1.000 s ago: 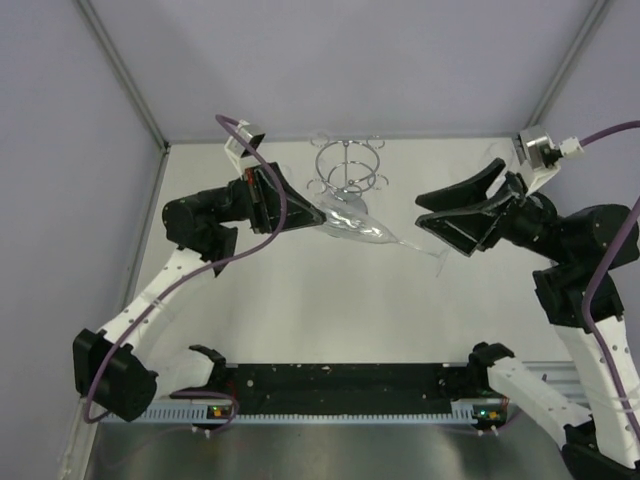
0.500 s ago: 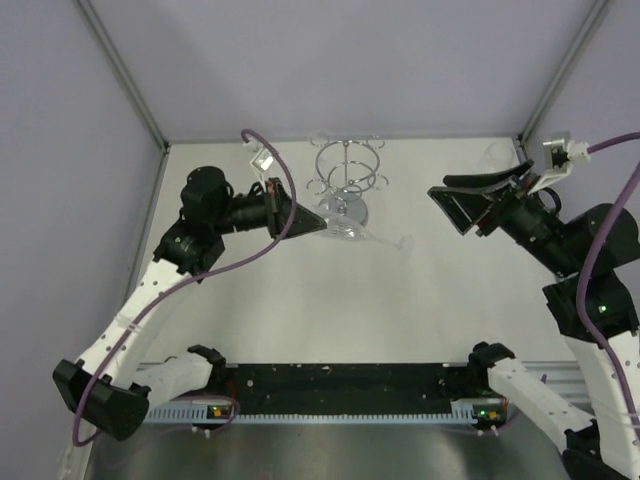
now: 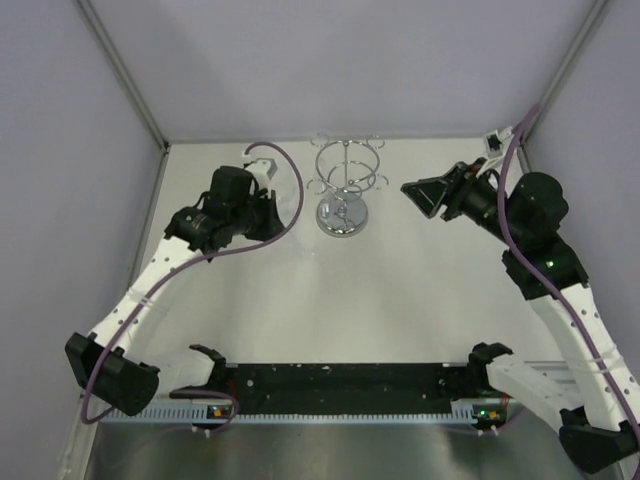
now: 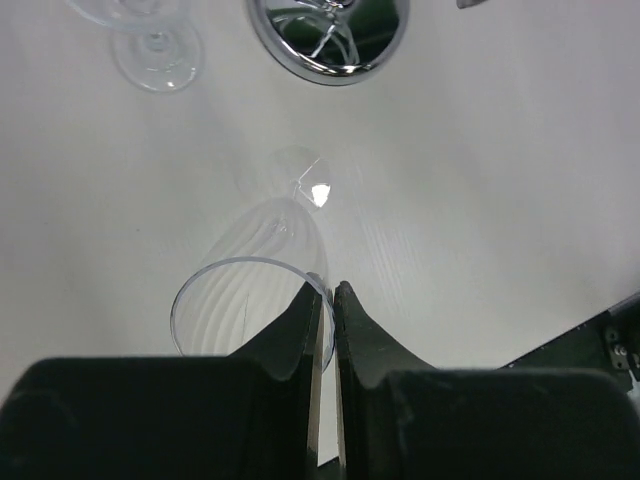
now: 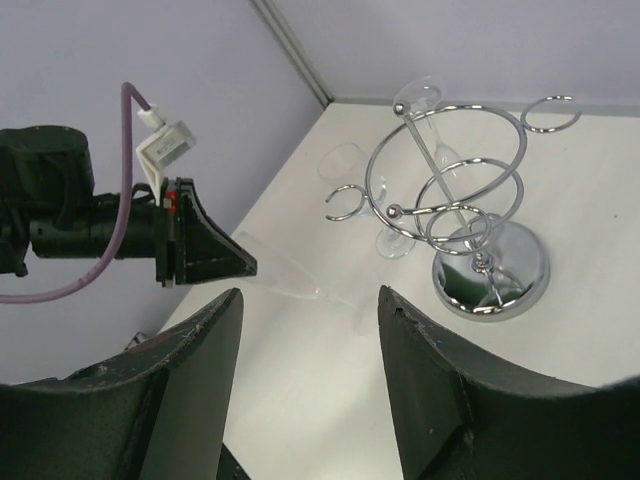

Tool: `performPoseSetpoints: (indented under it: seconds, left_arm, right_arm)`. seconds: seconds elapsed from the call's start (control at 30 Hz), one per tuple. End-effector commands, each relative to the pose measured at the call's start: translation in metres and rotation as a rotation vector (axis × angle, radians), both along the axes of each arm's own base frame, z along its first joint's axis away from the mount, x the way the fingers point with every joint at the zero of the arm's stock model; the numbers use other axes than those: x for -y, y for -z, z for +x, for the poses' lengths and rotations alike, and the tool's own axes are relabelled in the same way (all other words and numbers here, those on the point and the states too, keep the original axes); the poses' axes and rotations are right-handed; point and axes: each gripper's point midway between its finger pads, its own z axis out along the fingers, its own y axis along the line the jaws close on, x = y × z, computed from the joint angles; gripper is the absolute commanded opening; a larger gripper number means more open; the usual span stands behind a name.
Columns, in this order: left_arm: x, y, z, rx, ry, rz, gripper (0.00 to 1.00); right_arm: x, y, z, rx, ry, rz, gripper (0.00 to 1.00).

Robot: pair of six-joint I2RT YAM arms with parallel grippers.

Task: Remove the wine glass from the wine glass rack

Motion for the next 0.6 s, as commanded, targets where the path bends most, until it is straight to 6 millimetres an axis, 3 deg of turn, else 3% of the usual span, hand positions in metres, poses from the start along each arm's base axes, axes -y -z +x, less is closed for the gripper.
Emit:
performPoseSetpoints:
  seconds: [0.0,0.2,0.57]
  left_arm:
    - [-0.031,-0.026,0.026,0.103,-0.117,0.153,0.0]
    - [-0.036,-0.031,0.046,0.075,-0.138,0.252,0.0]
    - [-0.029,-0.014,0.062,-0.002,-0.103,0.32,0.0]
  right_arm:
    - [-0.007,-0.009,0.01,0.059,-0.013,0.021,0.56]
    - [-0.012,0.011,0.027,0.014,-0.004,-0.005,0.56]
    - [-0.019,0.034,0.052,-0.045,0.008,-0.041,0.57]
